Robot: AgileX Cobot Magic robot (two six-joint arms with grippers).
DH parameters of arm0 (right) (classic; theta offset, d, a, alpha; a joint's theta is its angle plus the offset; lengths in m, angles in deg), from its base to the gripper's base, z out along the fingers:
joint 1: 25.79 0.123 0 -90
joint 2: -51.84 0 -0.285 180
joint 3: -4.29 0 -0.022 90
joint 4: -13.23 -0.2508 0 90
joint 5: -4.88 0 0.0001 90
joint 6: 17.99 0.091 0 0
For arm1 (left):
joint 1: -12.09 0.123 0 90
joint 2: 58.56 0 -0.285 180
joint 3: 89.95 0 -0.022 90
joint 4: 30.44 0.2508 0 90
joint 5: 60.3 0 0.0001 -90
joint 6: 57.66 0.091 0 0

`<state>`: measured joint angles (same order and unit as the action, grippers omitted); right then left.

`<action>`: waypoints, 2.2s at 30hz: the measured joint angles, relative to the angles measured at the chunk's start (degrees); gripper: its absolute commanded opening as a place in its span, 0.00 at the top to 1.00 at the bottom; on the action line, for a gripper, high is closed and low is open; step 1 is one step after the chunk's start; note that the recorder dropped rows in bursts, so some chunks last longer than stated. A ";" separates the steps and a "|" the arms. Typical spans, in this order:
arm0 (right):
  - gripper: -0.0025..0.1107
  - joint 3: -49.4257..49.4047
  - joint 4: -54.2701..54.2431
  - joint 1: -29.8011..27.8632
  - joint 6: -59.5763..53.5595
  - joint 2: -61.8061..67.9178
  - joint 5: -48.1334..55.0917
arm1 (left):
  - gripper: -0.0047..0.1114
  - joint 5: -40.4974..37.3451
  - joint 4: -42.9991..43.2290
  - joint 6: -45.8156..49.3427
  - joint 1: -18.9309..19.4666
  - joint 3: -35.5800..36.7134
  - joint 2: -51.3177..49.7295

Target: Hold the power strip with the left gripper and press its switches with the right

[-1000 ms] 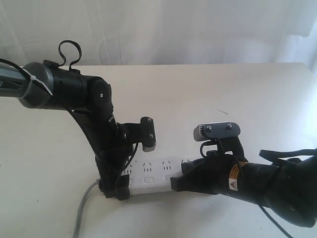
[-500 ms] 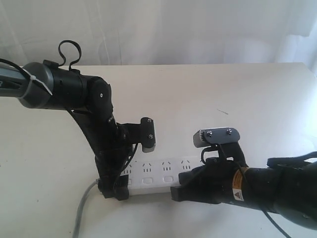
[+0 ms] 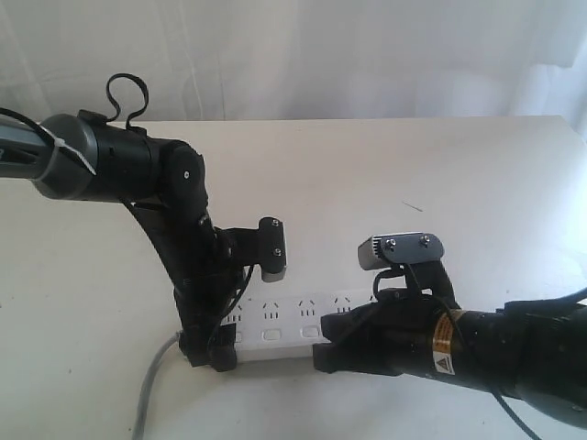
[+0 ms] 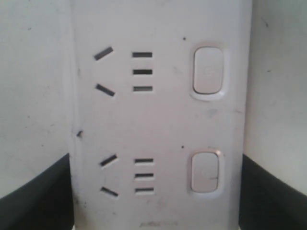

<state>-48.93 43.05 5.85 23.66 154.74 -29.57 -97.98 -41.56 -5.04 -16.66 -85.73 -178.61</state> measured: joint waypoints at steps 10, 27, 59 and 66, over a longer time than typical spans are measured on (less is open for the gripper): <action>0.98 0.00 -9.60 0.00 -8.85 -0.14 6.19 | 0.96 -0.83 0.00 0.31 0.00 0.00 0.09; 0.98 0.64 -10.02 0.00 -8.85 1.13 8.37 | 0.96 -0.83 0.10 0.31 0.00 0.00 0.09; 0.98 2.36 -8.32 1.34 -9.93 2.05 13.95 | 0.96 -0.83 0.21 0.31 0.00 0.00 0.09; 0.98 2.49 -8.42 1.34 -10.17 2.75 12.77 | 0.96 -0.83 0.21 0.31 0.00 0.00 0.09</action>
<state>-46.44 34.63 7.19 13.49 157.49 -16.80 -98.81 -41.35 -4.72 -16.66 -85.73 -178.52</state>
